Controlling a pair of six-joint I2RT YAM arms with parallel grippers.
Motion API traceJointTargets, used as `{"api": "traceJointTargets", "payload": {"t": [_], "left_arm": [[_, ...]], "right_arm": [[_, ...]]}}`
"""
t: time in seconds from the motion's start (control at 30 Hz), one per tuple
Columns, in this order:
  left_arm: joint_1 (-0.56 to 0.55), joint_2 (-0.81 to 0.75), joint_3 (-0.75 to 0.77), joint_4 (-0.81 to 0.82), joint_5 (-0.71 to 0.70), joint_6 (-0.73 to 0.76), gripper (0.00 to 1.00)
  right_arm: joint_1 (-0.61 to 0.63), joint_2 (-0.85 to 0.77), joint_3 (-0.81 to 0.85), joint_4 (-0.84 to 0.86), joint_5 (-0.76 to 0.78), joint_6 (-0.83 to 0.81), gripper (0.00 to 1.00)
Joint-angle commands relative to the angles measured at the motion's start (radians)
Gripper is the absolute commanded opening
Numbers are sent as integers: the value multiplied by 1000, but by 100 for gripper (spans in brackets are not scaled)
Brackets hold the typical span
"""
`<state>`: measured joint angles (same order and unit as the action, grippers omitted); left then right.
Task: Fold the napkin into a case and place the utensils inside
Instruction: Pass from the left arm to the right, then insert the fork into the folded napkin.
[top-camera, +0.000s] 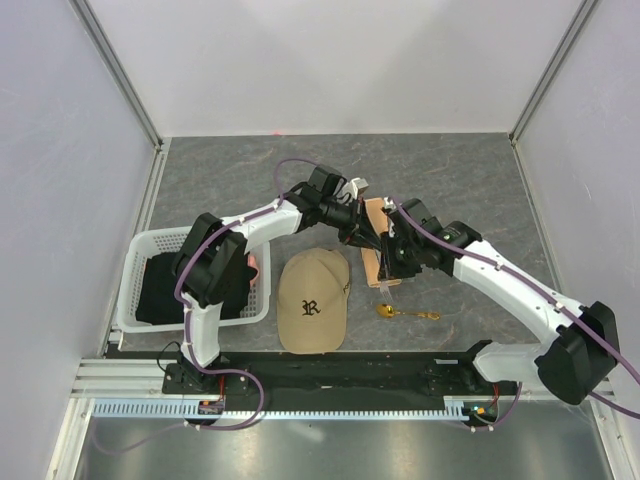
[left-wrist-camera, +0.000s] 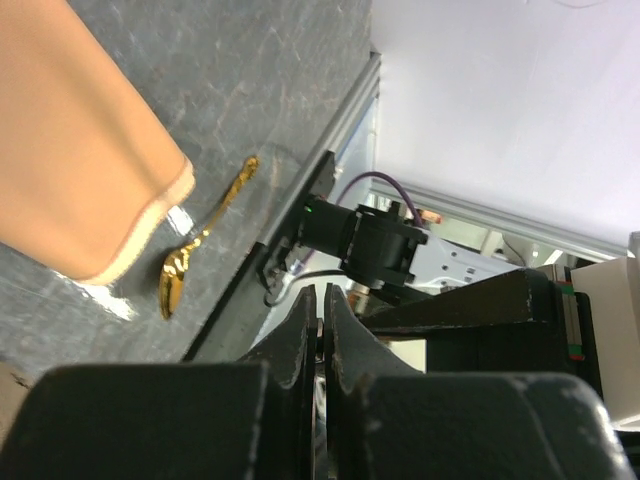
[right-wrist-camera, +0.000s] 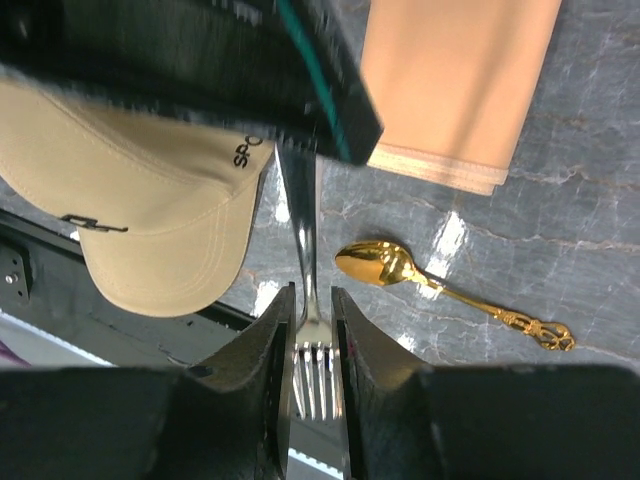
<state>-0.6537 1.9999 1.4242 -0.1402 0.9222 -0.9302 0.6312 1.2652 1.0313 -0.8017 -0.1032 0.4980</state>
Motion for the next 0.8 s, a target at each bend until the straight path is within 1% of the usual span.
{"api": "traceJointTargets", "payload": {"t": [0.0, 0.13, 0.17, 0.27, 0.33, 0.37, 0.4, 0.43, 0.47, 0.5, 0.53, 0.63, 0.67, 0.73, 0.77], "left_arm": [[-9, -62, -11, 40, 75, -67, 2], [-9, -69, -21, 47, 78, -73, 2], [-9, -70, -25, 54, 76, -78, 2], [-9, -69, -27, 71, 76, -85, 2], [-6, -58, -1, 70, 70, -81, 3], [-1, -38, 13, 56, 63, -61, 17], [3, -26, 31, 9, 52, -39, 23], [17, -9, 80, -28, 25, -15, 42], [25, 16, 105, -54, 12, 41, 63], [35, 31, 158, -102, -3, 69, 64], [55, 46, 182, -114, -28, 111, 64], [84, 114, 261, -137, -84, 165, 49], [89, 138, 280, -142, -97, 171, 31], [94, 206, 335, -141, -130, 180, 13], [92, 226, 353, -139, -138, 179, 4]], "right_arm": [[2, 13, 39, 36, 37, -13, 28], [1, 5, 23, 48, 46, -13, 27], [2, 8, 23, 47, 28, -18, 18], [1, -3, 4, 56, 7, -6, 0], [2, -7, -5, 55, 2, 10, 0], [2, -7, -8, 50, -1, 17, 0], [2, -4, -8, 47, -4, 20, 0], [-1, -1, -5, 36, -4, 34, 0], [-1, 13, 1, 20, -4, 36, 0], [-5, 20, 3, 10, -6, 39, 0], [-8, 28, 3, 3, -4, 40, 0], [-34, 78, 3, -13, -13, 22, 0], [-39, 112, 16, -17, -10, 14, 0], [-65, 155, 44, -28, -21, -7, 0], [-73, 211, 90, -57, -18, -15, 0]]}}
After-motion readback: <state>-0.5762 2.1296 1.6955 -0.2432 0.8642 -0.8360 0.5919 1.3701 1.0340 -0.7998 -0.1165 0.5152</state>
